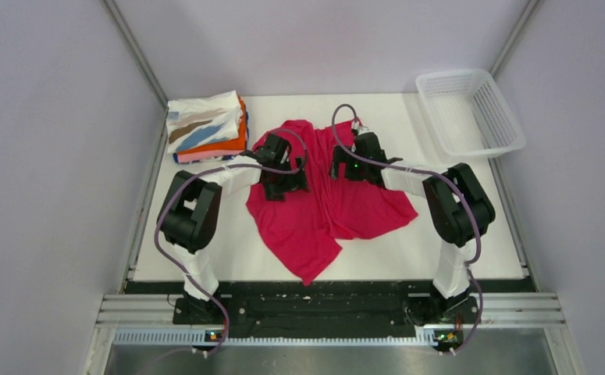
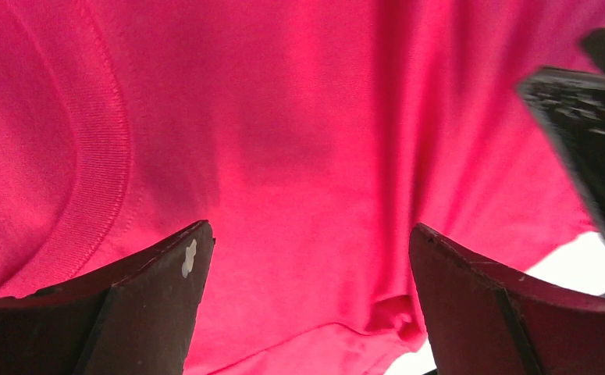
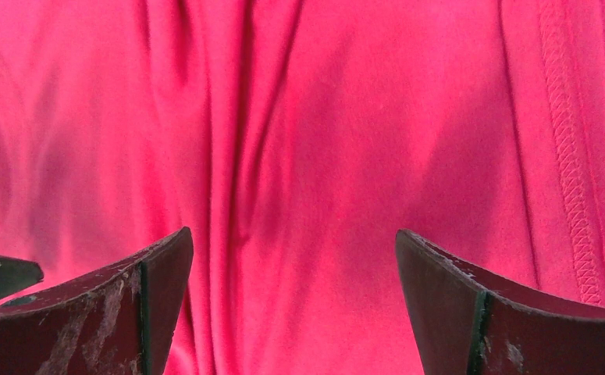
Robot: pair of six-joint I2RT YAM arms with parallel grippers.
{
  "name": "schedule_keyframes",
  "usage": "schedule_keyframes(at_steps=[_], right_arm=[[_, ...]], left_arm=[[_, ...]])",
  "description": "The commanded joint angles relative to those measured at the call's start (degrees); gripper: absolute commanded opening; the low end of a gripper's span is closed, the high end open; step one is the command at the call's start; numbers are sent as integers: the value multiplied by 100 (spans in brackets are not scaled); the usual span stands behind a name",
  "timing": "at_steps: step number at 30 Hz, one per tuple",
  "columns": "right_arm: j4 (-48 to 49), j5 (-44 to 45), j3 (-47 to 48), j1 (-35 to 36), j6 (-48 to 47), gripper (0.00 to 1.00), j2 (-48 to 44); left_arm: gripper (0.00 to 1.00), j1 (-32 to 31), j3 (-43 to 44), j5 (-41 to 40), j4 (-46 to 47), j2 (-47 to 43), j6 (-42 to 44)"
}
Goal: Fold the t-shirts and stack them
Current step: Flatten out the tshirt
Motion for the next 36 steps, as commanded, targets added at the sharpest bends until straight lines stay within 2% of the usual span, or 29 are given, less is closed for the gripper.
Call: schedule_keyframes(at_steps=[1,4,7,9,13,15,17,24,36], right_arm=[[-11,-26,73,-188,26,99,95],[2,-34,-158,-486,206,99,76],[38,-146,-559,-673,426,99,-79],[131,-58,-952,-687,546,99,-329],[224,129,-1572,-699,751,99,-832],[62,517,-1658,-767,717,99,-924],[-165,743,-1684,-1043,721,99,-987],[-359,1034,-2062,-1801,674,99,-1705],[-1339,1767,-2625,-2276,1026,99,-3228]], left_arm=[[99,172,555,-305,-453,508,44],[99,346,1162,-825,-926,1088,144],[99,545,2058,-882,-1219,1769,296],[99,649,3003,-793,-1295,2295,470],[99,699,5097,-922,-2168,3403,761],[99,732,5566,-1015,-2224,3678,789],[99,775,5534,-1014,-2151,3657,752],[99,1058,4243,-1113,-1574,2971,751],[99,1170,4209,-806,-1844,2503,923]])
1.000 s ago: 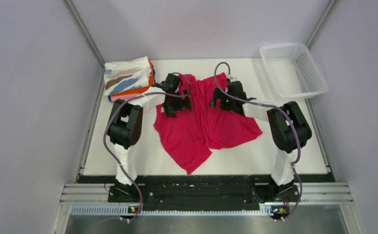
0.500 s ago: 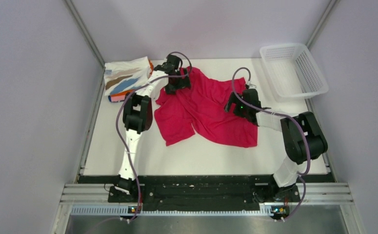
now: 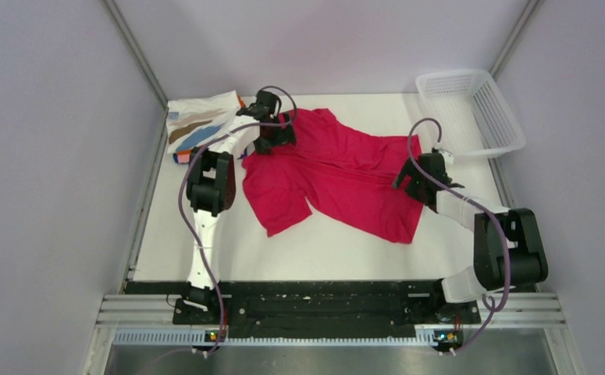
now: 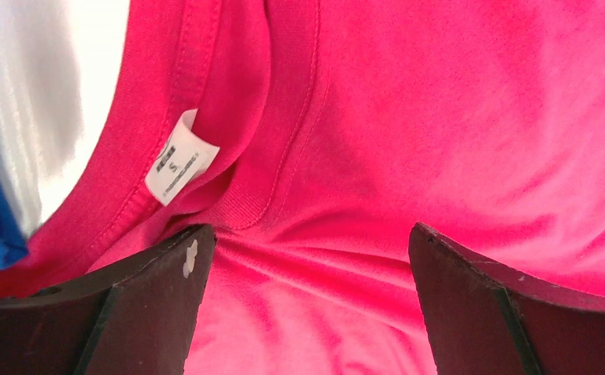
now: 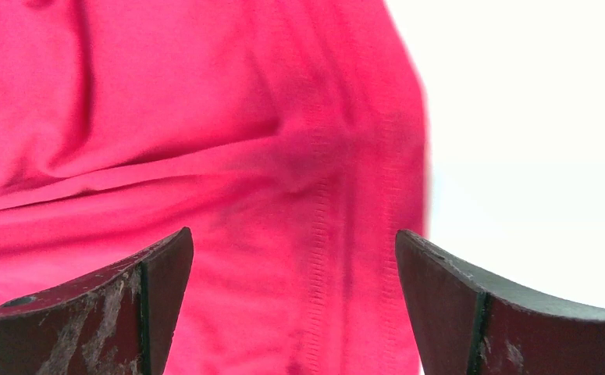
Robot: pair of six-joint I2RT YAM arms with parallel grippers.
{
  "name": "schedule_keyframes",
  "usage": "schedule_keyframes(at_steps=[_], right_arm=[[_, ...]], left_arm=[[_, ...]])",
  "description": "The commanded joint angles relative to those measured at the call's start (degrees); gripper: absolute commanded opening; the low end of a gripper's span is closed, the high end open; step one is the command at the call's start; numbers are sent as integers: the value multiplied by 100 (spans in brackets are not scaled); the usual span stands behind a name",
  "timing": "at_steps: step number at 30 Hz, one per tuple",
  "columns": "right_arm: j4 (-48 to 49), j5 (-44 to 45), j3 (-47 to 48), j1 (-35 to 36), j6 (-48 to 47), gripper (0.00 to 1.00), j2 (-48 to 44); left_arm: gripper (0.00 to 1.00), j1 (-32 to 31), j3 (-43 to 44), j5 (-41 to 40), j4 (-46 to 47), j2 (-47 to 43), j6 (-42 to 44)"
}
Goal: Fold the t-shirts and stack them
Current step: Flatten out the tshirt
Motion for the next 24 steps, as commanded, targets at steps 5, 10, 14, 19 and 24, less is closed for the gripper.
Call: schedule_keyframes(at_steps=[5,10,14,19,24], right_arm=[[-802,-172,-223,-121,149,99,-1540],[-1018,-658,-485,-121,281,99,-2593],[-1447,-663,-549,-118,332,99,-3095],[-1955,-679,-575,-109,308,99,-3454],[-1995,-824,-856,-114,386,97,-3522]], left_arm=[[99,46,-420,350,-361,-1046,239],[99,-175,-2154,187,317,-2810,115],[99,-386,-4084,-9,884,-4547,-284],[99,-967,-5875,-607,472,-5851,-713],[95,-1489,-7037,-474,730,-6448,-1337]])
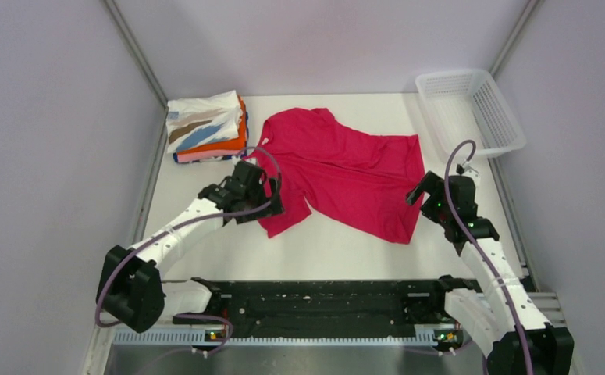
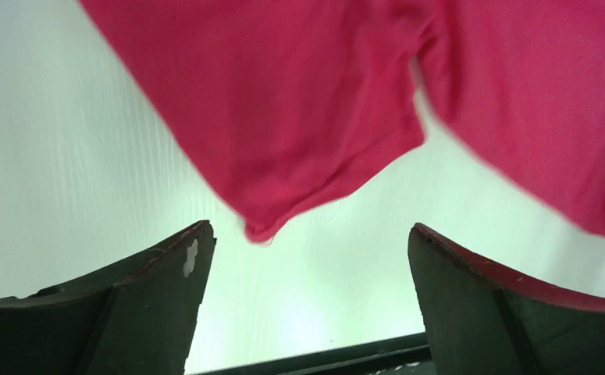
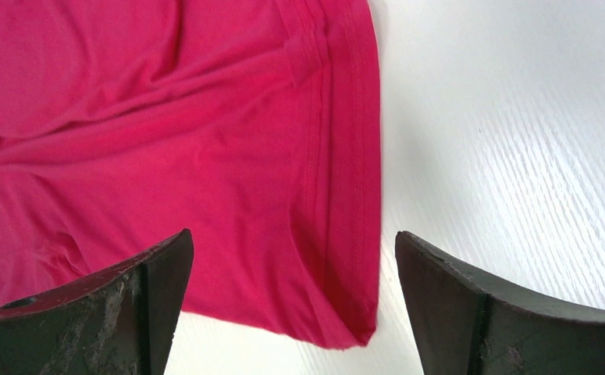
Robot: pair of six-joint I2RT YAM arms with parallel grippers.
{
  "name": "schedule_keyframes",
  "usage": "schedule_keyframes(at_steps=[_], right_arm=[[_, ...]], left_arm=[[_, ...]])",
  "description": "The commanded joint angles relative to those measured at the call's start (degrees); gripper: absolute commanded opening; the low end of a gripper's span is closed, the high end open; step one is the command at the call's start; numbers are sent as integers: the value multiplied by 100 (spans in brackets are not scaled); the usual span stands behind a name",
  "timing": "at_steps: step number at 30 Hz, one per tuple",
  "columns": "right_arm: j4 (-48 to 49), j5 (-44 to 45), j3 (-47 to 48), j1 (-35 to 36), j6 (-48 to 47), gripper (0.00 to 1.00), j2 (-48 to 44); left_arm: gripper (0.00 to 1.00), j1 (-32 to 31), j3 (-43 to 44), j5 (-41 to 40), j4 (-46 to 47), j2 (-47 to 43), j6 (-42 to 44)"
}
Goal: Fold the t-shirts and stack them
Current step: Flatten out the tshirt
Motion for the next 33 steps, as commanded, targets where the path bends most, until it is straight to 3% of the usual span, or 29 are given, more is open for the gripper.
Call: schedule_keyframes(at_steps=[1,5,10,15,16,17,18,19,22,29,33], right_arm=[[-194,-173,-236,-23,96,97,-30],[-132,-370,-323,-20,71,96,103],[-111,-292,-339,-23,90,95,144],[-221,-141,-300,-17,66,91,209],[-278,-73,-269,-20,67,90,218],[-299,-35,-257,-18,74,89,224],[-323,-32,-246,-5,82,88,227],[-356,-13,-232,21,96,87,226],[-676,282,-169,360,256,84,224],[-1047,1196,-493,2077,1280,70,392],[-869,1542,-611,2209,1498,65,606]], left_arm=[[93,-302,-904,99,465,-177,-584],[82,-305,-1085,386,1046,298,-625],[71,-297,-1035,267,1196,814,-618],[53,-296,-1022,319,1186,1029,-555],[45,-294,-1045,347,1225,1034,-541],[30,-290,-1047,348,1226,1041,-539],[7,-290,-1030,311,1188,1050,-531],[0,-296,-1014,274,1126,1054,-536],[0,-293,-1010,261,1046,946,-456],[0,-297,-1112,41,920,727,-408],[0,-288,-1211,131,981,714,-400]])
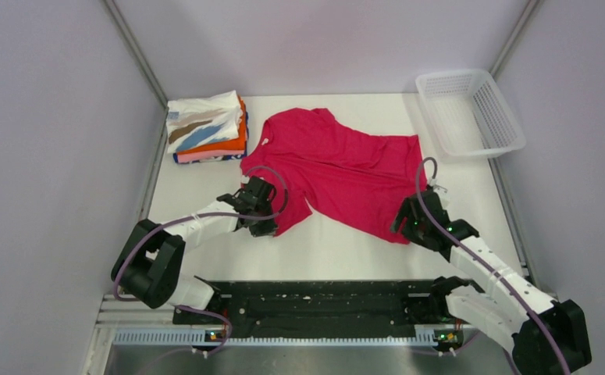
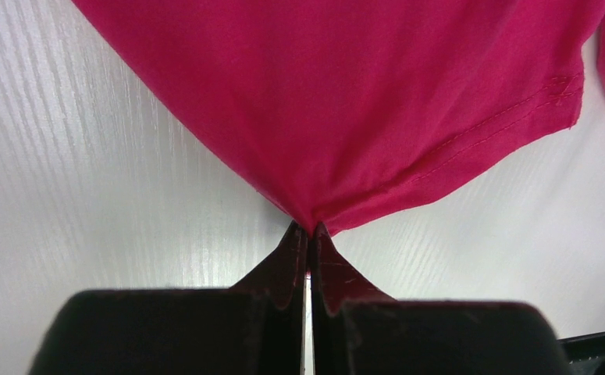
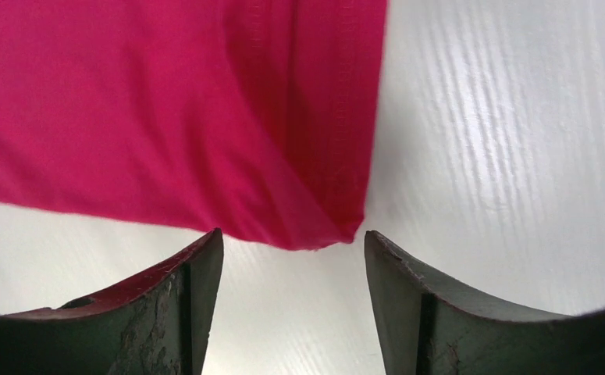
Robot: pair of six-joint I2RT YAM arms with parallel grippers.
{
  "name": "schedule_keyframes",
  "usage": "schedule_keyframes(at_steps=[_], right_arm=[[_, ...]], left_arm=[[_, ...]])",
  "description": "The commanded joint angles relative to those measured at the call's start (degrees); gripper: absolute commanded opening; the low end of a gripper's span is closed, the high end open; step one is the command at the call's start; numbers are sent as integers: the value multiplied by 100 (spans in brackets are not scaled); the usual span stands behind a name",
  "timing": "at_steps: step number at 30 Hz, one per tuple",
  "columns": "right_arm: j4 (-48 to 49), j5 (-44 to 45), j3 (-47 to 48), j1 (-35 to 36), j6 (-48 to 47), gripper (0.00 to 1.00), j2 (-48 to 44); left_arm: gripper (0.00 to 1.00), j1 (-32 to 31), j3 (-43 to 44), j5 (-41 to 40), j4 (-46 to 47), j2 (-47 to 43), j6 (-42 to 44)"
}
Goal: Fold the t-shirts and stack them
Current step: Flatten out the tshirt
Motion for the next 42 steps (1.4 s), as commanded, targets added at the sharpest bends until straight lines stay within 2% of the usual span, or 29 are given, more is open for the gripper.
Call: schedule_keyframes(at_steps=[1,5,8,17,20,24,28,36,42], right_arm=[[129,656,-127,91,482,65,217],[358,669,-226,91,670,62,453],[351,769,-289,92,769,54,531],[334,863,-455,96,947,19,507],[364,787,-457,93,944,1,444],[330,767,-396,96,867,0,241],[153,796,89,87,484,0,-50],[8,1082,1841,92,-319,0,-653],[96,1079,3044,92,-765,0,-937]], left_arm=[[0,1,-129,-38,29,-186,79],[0,7,-176,-41,66,-225,68],[0,1,-169,-2,79,-236,55],[0,6,-170,-139,-20,-329,68],[0,0,-145,-146,-34,-368,51],[0,-1,-62,-281,-187,-645,19],[0,8,395,-851,-579,-1283,29],[0,7,2037,-2551,-922,-2729,521],[0,8,3363,-2562,-655,-3477,1257]])
